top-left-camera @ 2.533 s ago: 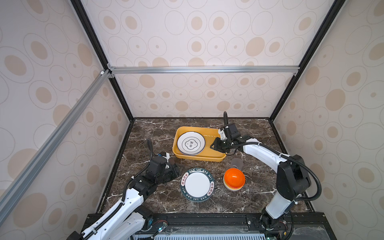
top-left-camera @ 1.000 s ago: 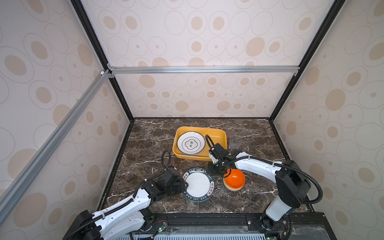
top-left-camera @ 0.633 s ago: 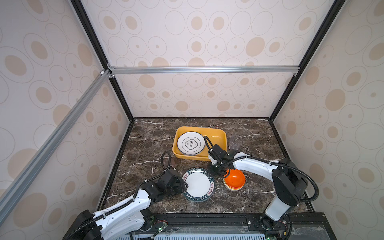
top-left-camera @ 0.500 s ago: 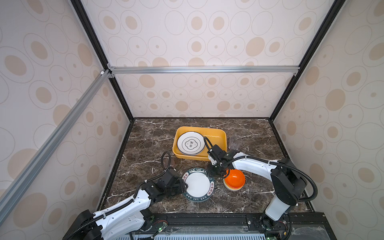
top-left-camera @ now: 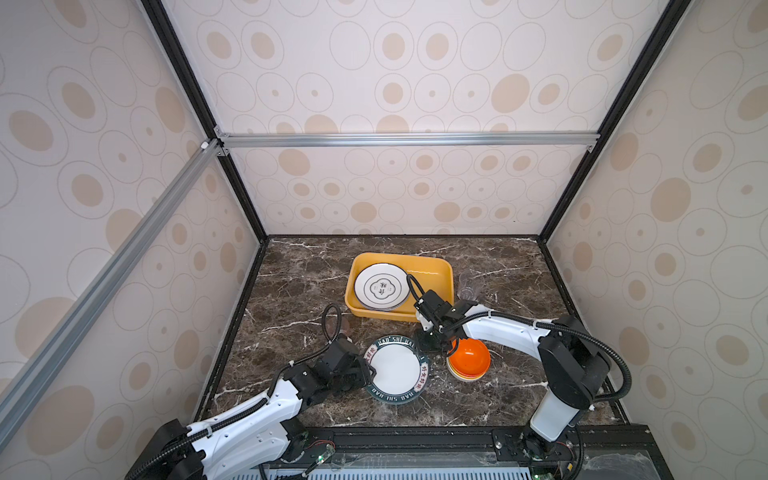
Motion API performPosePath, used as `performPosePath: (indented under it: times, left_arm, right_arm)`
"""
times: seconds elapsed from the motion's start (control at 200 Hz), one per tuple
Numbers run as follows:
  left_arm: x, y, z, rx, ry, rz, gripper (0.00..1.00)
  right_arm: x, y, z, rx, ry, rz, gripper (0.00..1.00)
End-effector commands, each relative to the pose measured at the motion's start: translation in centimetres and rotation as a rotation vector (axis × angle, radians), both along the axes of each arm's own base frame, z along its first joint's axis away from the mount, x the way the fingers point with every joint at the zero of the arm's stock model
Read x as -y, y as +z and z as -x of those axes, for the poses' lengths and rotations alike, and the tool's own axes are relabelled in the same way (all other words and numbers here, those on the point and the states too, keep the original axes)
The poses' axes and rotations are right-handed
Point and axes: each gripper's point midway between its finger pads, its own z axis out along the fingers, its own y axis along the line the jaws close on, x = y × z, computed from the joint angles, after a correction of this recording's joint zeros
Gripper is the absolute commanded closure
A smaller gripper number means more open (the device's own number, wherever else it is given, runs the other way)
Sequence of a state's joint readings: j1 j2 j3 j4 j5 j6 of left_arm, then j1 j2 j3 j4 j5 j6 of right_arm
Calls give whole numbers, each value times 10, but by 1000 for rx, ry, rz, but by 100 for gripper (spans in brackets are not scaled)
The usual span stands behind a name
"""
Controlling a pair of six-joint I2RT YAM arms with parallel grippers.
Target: Place the mixed dishes into the plastic bin
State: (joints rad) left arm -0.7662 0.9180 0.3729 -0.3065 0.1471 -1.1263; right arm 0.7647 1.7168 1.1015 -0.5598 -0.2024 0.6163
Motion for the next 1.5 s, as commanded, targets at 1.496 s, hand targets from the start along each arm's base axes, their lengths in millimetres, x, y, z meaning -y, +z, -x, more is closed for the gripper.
performPosePath:
  times: [1.496]
  left_arm:
    - [-2,0,-2,13,28,-1,48]
  right_arm:
    - [-8,13,-1,23,27,-6,72]
